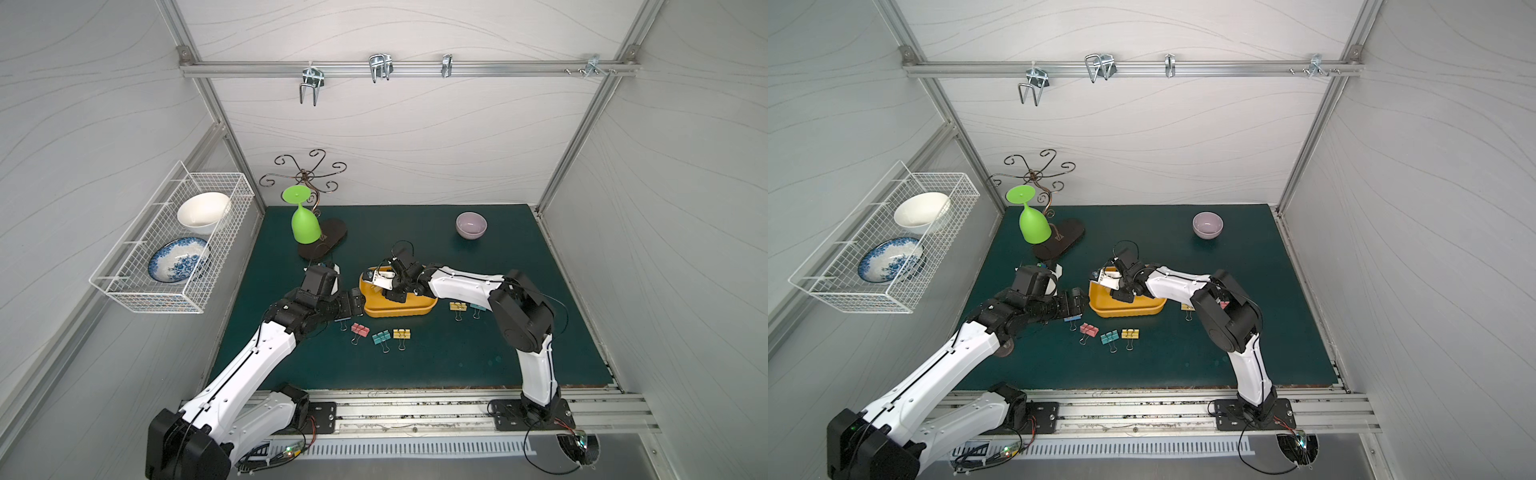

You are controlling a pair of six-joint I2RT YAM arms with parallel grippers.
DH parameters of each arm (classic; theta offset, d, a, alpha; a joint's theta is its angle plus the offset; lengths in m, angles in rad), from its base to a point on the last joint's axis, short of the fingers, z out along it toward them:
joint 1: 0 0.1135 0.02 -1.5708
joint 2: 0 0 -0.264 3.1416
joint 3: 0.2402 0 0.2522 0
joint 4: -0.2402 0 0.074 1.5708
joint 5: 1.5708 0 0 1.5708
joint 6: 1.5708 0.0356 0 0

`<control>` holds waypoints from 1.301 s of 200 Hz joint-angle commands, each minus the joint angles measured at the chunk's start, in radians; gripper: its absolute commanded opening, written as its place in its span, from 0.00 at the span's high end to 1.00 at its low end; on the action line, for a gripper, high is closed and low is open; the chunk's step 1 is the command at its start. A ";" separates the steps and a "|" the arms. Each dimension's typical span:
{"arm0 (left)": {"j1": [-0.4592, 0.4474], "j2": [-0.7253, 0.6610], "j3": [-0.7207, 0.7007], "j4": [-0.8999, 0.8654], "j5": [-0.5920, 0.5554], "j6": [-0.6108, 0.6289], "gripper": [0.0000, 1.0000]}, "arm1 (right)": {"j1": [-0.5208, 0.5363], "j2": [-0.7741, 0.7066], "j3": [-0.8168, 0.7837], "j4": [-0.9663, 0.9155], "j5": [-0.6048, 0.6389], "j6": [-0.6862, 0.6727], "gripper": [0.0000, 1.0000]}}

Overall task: Take out the binder clips from the storage box
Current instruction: Pick up the binder clip from the storage box.

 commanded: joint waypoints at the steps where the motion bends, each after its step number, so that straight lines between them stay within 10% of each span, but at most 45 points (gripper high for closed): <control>1: 0.004 -0.020 0.004 -0.011 -0.021 0.017 0.02 | -0.014 0.005 0.012 0.011 -0.009 -0.039 0.57; 112: 0.004 -0.039 -0.008 -0.013 -0.043 0.029 0.02 | -0.012 0.071 0.093 -0.050 -0.052 -0.097 0.61; 260: 0.004 -0.063 -0.005 -0.018 0.003 0.008 0.02 | 0.028 -0.142 -0.013 -0.023 0.042 -0.053 0.99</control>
